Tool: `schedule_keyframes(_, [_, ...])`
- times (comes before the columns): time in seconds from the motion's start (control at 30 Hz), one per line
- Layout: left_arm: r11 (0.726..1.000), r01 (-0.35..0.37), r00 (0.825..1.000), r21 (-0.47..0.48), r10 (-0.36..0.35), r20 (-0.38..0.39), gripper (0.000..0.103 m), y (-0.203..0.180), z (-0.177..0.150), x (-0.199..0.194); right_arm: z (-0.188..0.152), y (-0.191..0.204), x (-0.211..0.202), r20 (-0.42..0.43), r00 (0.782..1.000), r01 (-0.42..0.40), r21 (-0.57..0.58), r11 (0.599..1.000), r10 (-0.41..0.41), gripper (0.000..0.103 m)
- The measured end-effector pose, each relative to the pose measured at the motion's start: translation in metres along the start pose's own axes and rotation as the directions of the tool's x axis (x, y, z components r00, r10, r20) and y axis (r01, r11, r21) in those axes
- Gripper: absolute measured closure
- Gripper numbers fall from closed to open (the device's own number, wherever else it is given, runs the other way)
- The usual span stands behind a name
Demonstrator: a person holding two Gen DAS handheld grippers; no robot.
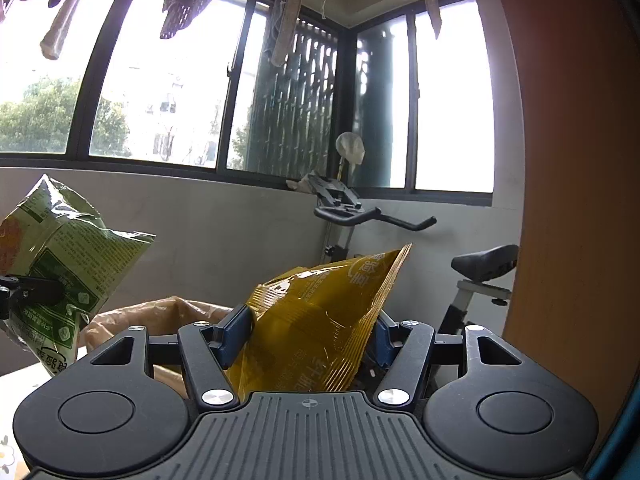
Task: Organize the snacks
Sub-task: 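Carry both bags over the cardboard box and lower them inside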
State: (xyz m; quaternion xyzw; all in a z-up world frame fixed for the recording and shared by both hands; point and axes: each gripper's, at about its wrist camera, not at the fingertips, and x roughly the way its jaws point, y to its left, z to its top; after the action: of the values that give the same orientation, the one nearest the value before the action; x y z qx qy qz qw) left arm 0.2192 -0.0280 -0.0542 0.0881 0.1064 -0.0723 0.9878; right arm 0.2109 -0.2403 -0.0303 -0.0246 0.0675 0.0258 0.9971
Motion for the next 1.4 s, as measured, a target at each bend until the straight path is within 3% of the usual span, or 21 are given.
schedule_keyframes(0.17, [1.0, -0.006, 0.999, 0.006, 0.006, -0.048, 0.029, -0.003, 0.01, 0.048, -0.001, 0.008, 0.054, -0.012, 0.999, 0.044, -0.041, 0.998, -0.045, 0.046])
schedule_keyframes(0.37, [0.999, -0.019, 0.997, 0.027, 0.021, -0.071, 0.028, -0.006, 0.021, 0.084, -0.011, 0.026, 0.103, -0.094, 0.994, 0.04, -0.094, 0.995, -0.049, 0.046])
schedule_keyframes(0.6, [1.0, -0.023, 0.998, 0.0, 0.023, -0.059, 0.028, -0.003, 0.027, 0.084, -0.026, 0.036, 0.119, -0.18, 0.984, 0.0, -0.067, 0.998, -0.012, 0.046])
schedule_keyframes(0.73, [0.992, -0.077, 0.996, 0.095, 0.081, -0.04, 0.029, -0.013, 0.026, 0.089, -0.029, 0.039, 0.121, -0.2, 0.98, -0.009, -0.062, 0.998, -0.003, 0.046])
schedule_keyframes(0.87, [0.987, -0.058, 0.989, 0.147, 0.077, -0.125, 0.028, -0.018, 0.017, 0.105, -0.031, 0.033, 0.126, -0.227, 0.974, -0.006, -0.024, 1.0, 0.0, 0.047])
schedule_keyframes(1.1, [0.992, -0.01, 0.959, 0.129, 0.046, -0.279, 0.028, -0.011, -0.004, 0.123, -0.034, 0.031, 0.128, -0.266, 0.964, -0.001, 0.002, 1.0, 0.002, 0.047])
schedule_keyframes(1.4, [0.994, 0.008, 0.94, 0.107, 0.029, -0.341, 0.025, -0.001, -0.007, 0.127, -0.039, 0.028, 0.129, -0.323, 0.946, 0.022, -0.006, 1.0, -0.023, 0.048])
